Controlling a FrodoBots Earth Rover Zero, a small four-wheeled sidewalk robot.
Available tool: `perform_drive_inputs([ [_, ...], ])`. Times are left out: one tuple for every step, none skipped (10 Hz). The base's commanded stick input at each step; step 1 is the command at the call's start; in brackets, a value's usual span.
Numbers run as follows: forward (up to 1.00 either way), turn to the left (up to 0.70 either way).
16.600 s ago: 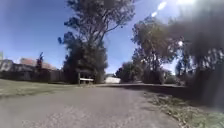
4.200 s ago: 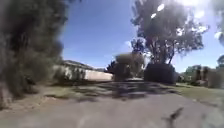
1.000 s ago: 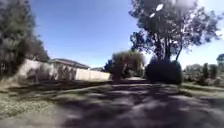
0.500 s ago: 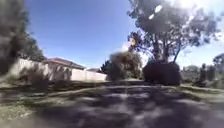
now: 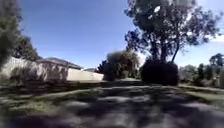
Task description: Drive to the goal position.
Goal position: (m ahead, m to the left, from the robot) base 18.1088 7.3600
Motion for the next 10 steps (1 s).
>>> perform_drive_inputs([
  [1.0,-0.01],
  [1.0,0.0],
  [1.0,0.0],
  [1.0,-0.4],
  [1.0,-0.27],
  [1.0,-0.13],
  [1.0,0.0],
  [1.0,0.0],
  [1.0,0.0],
  [1.0,0.0],
])
